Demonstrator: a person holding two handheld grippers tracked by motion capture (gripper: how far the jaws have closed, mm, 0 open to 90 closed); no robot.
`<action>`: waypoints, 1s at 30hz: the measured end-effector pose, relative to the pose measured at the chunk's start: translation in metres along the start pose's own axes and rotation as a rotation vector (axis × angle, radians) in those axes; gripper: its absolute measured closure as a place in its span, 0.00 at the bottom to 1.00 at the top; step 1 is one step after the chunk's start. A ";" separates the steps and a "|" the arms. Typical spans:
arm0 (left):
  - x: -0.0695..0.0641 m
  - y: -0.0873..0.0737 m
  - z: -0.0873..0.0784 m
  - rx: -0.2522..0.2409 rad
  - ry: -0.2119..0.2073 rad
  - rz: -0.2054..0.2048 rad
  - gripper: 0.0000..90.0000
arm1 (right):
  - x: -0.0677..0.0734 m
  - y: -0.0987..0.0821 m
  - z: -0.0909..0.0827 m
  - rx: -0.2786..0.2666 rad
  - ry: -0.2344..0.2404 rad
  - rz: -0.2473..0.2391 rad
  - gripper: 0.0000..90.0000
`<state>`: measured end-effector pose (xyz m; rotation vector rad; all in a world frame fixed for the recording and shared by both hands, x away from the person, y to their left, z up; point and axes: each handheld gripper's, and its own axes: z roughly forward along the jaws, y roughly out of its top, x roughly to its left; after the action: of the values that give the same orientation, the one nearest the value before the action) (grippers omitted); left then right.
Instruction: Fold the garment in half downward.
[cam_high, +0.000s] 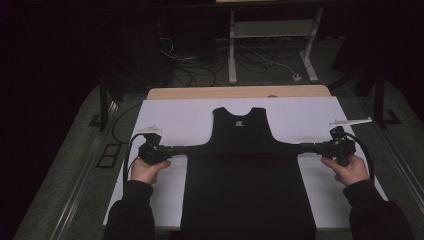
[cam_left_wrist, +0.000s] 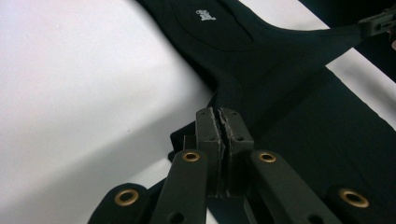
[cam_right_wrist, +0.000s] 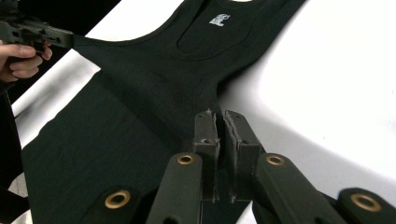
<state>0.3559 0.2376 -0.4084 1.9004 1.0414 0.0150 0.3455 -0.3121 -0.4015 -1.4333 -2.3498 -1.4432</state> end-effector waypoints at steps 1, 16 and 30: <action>0.000 0.000 0.000 0.000 0.000 -0.003 0.96 | 0.000 0.000 0.000 0.001 0.002 -0.002 0.92; -0.003 -0.009 -0.004 0.065 -0.040 -0.005 0.96 | 0.003 -0.009 -0.003 0.036 0.012 0.011 0.92; -0.006 -0.017 -0.008 0.104 -0.049 -0.002 0.96 | 0.008 -0.024 -0.004 0.087 0.032 0.035 0.92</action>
<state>0.3376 0.2430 -0.4139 1.9832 1.0281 -0.0884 0.3219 -0.3135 -0.4124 -1.4122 -2.3257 -1.3284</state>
